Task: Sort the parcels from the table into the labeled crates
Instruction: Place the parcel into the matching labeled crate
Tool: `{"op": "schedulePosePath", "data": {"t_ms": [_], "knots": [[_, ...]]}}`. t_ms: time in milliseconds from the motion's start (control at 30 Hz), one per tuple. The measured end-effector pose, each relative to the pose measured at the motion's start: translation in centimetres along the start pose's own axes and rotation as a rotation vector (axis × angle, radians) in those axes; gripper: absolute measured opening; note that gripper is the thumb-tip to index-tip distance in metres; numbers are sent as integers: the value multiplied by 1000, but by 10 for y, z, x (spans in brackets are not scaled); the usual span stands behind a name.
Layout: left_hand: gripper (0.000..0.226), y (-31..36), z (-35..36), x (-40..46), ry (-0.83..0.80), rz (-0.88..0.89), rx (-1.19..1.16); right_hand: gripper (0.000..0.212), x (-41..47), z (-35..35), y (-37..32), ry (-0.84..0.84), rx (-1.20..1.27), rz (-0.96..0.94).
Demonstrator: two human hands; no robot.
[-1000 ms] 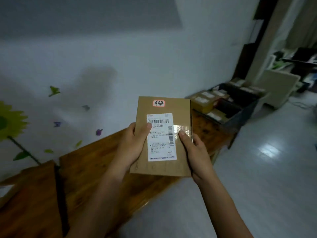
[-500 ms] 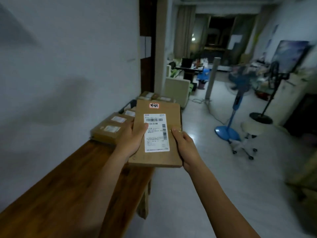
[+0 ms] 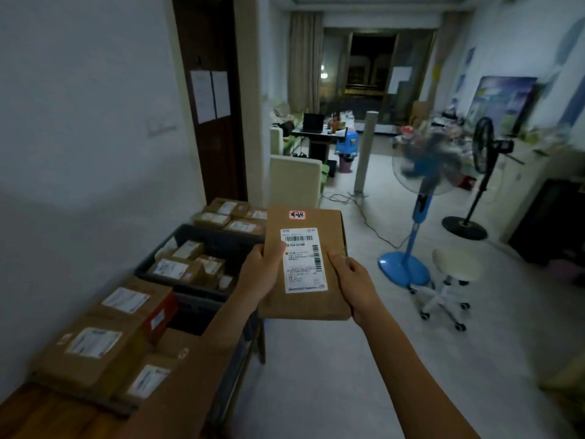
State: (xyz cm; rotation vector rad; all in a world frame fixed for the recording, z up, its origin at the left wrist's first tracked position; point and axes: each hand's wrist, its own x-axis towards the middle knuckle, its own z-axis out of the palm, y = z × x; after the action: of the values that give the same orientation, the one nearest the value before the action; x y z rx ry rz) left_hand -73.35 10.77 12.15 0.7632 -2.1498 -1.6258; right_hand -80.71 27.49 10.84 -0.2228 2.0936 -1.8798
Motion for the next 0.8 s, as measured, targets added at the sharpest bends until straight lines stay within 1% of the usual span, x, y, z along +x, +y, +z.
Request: {"op": "schedulePosePath", "data": {"t_ms": [100, 200, 333, 400, 433, 500, 567, 633, 700, 800], "knots": [[43, -2, 38, 88, 32, -24, 28, 44, 106, -7, 6, -50, -91, 17], [55, 5, 66, 170, 109, -42, 22, 42, 204, -10, -9, -120, -124, 6], [55, 10, 78, 276, 165, -127, 82, 43, 324, 6, -31, -204, -212, 0], [50, 6, 79, 327, 188, -131, 78, 38, 386, 23, -35, -231, -260, -21], [48, 6, 79, 339, 189, -127, 69, 35, 401, 28, -38, -252, -276, -30], [51, -16, 77, 402, 241, -158, 60, 32, 471, 62, -32, -326, -336, -46], [51, -38, 72, 446, 272, -179, 65, 35, 516, 88, -22, -354, -401, -65], [48, -71, 69, 507, 316, -226, 16, 39, 578, 126, -11, -408, -464, -74], [49, -102, 60, 570, 367, -308, -12, 37, 642, 169, -1, -457, -554, -47], [49, -132, 53, 628, 419, -381, 65, 33, 705, 212, 5, -539, -679, -67]]}}
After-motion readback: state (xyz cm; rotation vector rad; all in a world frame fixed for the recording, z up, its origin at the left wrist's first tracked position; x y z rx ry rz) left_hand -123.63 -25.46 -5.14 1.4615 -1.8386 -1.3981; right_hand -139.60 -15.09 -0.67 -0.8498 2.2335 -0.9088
